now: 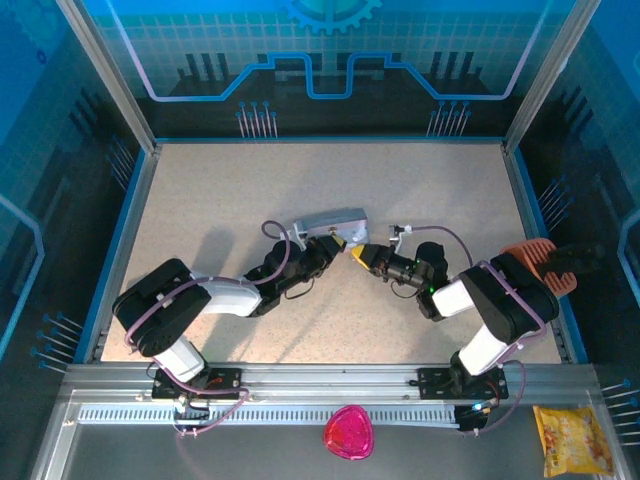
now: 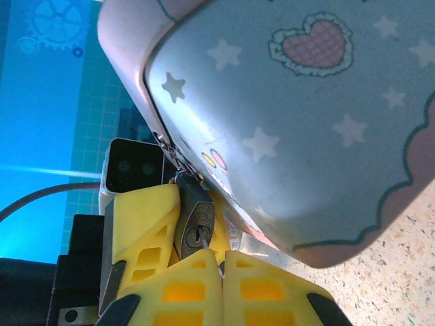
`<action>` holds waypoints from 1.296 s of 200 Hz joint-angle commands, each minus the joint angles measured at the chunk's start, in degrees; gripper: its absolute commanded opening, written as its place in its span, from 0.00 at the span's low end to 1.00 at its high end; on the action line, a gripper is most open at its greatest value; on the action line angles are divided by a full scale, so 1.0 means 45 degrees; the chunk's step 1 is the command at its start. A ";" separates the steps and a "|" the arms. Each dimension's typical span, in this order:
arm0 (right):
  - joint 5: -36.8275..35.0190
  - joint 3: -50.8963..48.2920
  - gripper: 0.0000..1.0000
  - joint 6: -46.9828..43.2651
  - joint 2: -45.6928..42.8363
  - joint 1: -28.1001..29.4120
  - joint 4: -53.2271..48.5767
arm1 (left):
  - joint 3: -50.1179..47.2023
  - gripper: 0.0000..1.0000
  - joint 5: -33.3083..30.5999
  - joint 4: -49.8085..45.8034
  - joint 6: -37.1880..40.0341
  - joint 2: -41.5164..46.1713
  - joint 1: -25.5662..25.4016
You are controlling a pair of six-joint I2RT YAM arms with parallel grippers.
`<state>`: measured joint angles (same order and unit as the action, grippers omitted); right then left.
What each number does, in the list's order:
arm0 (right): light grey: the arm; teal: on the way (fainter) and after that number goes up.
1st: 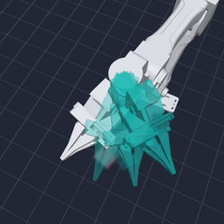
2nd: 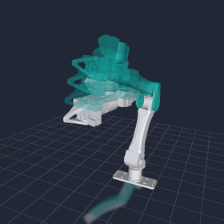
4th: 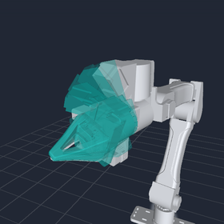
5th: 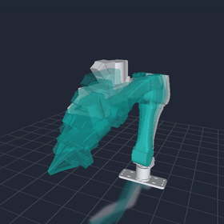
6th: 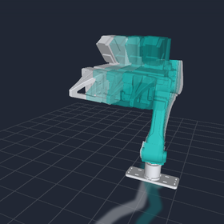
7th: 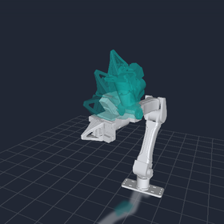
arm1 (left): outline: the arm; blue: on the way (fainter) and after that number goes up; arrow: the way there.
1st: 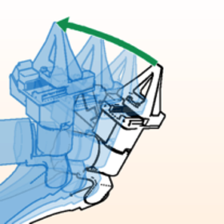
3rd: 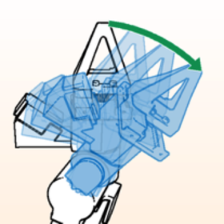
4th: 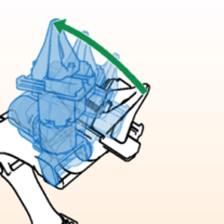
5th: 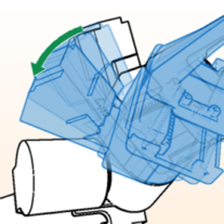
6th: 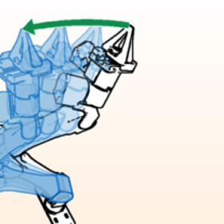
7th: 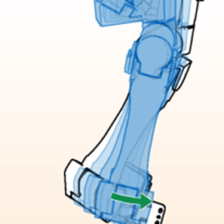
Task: Unlock a padlock with a key
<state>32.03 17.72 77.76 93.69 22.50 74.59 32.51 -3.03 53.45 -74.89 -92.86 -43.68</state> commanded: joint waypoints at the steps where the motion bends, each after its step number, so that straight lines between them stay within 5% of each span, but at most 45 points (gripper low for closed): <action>1: 0.0759 0.1395 0.00 -0.0236 -0.0341 0.0110 0.1538 | 0.0938 0.00 0.5362 0.2116 0.0385 0.0685 -0.1603; 86: 0.0969 0.1700 0.00 -0.0233 -0.0351 0.0074 0.1531 | 0.1129 0.00 0.5993 0.1760 0.0691 0.0841 -0.1644; 121: 0.0206 0.1181 0.00 -0.0423 -0.0436 0.0273 0.0850 | 0.1283 0.00 0.4911 -0.2283 0.2159 0.1494 -0.1554; 166: -0.0503 0.0607 0.00 -0.2483 -0.2541 0.0333 -0.3679 | 0.1390 0.00 0.3449 -0.5843 0.3500 0.2171 -0.1045; 212: -0.0471 0.0429 0.00 -0.3626 -0.4075 0.0349 -0.6281 | 0.0717 0.00 0.2999 -0.4951 0.2785 0.1448 -0.0782; 259: -0.0420 -0.0160 0.00 -0.2307 -0.3151 0.0788 -0.3733 | 0.0099 0.00 0.2761 -0.2641 0.1910 0.0804 -0.0752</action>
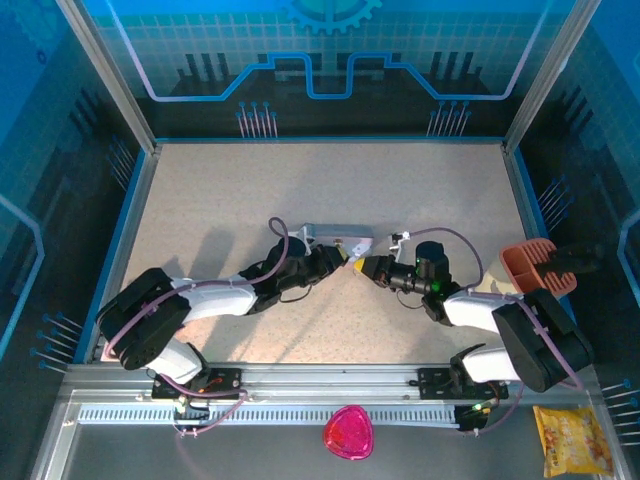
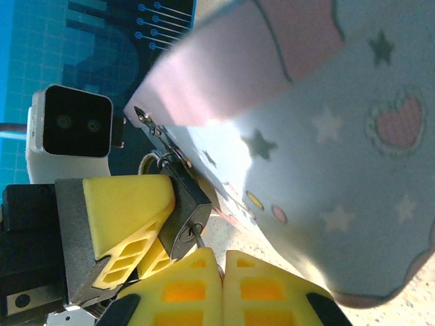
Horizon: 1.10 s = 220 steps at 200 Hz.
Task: Unlock a padlock with a key
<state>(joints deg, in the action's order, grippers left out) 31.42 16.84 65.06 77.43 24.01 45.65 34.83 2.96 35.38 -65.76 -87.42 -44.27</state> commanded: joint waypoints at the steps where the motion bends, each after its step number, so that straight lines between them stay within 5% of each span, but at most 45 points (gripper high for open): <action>1: -0.0293 0.0021 0.00 0.0588 0.0495 0.0469 0.2810 | -0.0435 0.00 0.1411 0.1445 -0.0137 -0.0422 -0.0626; 30: -0.0757 0.0022 0.00 0.1872 0.1392 0.0866 0.4763 | -0.0845 0.00 0.1289 0.2790 -0.0695 -0.0822 -0.0648; 87: -0.1576 0.0346 0.00 0.0658 0.0436 0.1283 0.2308 | -0.1287 0.05 0.1451 0.3282 -0.1124 -0.1155 -0.0861; 145: -0.3005 -0.1014 0.00 0.1929 0.0993 0.2348 0.4015 | -0.1350 0.07 0.1810 0.3729 -0.1814 -0.1839 -0.1343; 220: -0.5045 -0.2101 0.00 0.2182 0.0443 0.3571 0.3363 | -0.1401 0.15 0.2667 0.2162 -0.1371 -0.2219 -0.1490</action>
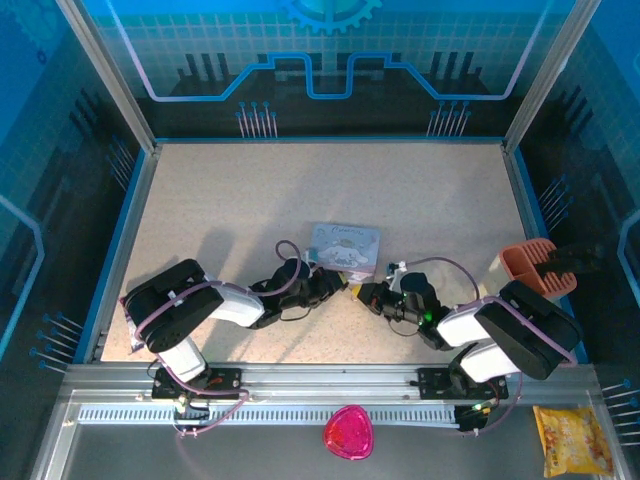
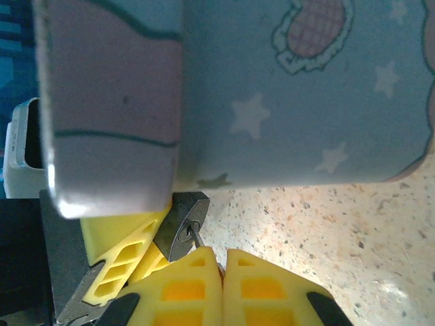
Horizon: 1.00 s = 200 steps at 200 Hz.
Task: Unlock a padlock with a key
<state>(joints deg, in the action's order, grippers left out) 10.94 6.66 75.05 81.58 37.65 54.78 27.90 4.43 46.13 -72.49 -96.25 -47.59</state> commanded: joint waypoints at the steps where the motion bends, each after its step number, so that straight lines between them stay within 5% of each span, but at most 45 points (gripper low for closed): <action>1: -0.0515 0.0142 0.00 -0.0037 -0.0486 0.0559 0.1317 | 0.0143 0.15 0.2339 -0.0230 0.0128 -0.0264 -0.0752; 53: -0.1769 -0.0102 0.00 0.0129 -0.1265 0.1530 0.0280 | 0.0109 0.32 0.1657 -0.0401 0.0027 -0.0360 -0.0752; 119: -0.2925 -0.0302 0.00 0.0555 -0.2223 0.2467 -0.1158 | -0.0160 0.38 0.0590 -0.0153 -0.0083 -0.0214 -0.0752; 200: -0.3157 -0.0677 0.00 0.1397 -0.0872 0.2900 0.1165 | -0.0426 0.25 0.0255 0.1436 -0.0796 -0.0457 -0.0722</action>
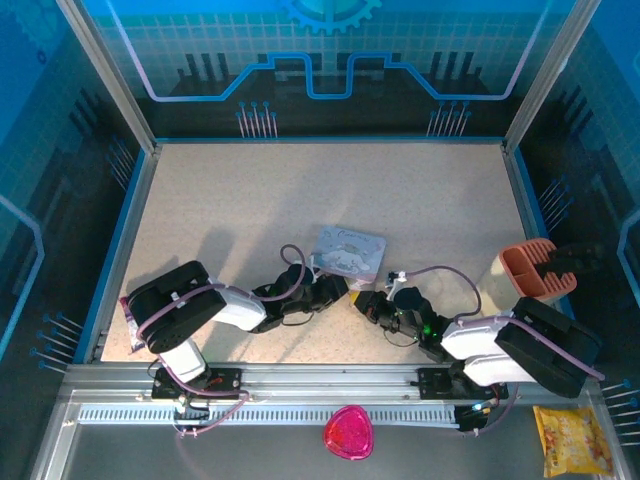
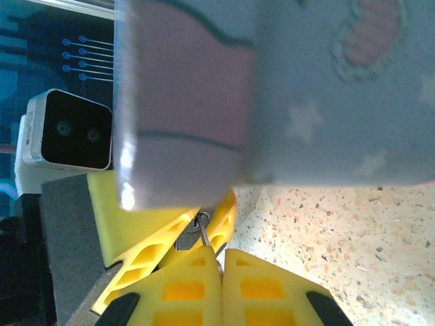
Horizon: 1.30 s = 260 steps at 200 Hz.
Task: Unlock a padlock with a key
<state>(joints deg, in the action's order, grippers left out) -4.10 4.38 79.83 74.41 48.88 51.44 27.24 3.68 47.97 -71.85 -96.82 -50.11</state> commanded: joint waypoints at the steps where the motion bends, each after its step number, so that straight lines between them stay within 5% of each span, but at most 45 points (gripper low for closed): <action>1: 0.0186 -0.0172 0.00 0.0349 0.0745 0.0405 0.1967 | -0.0286 0.25 0.0426 0.1054 -0.0951 -0.0336 -0.0169; 76: 0.0846 -0.0330 0.00 0.1227 0.3889 -0.0663 0.6677 | -0.0283 0.16 0.0252 0.3293 -0.1342 -0.0540 -0.0736; 134: 0.3244 0.0418 0.00 0.0776 0.3038 -0.2780 0.4999 | -0.0127 0.03 0.0455 0.3793 -0.1376 -0.0766 -0.0951; 171: 0.4481 0.0693 0.00 0.1338 0.4498 -0.3629 0.6705 | 0.0265 0.00 0.0642 0.3872 -0.1285 -0.0753 -0.1107; 260: 0.3462 0.0478 0.13 0.0990 0.3601 -0.3699 0.6694 | 0.0293 0.00 -0.0665 0.3095 -0.1376 -0.0245 -0.1277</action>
<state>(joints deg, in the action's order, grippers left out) 17.10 4.64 85.10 92.95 33.30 77.14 26.55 -5.45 59.40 -76.64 -100.31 -51.62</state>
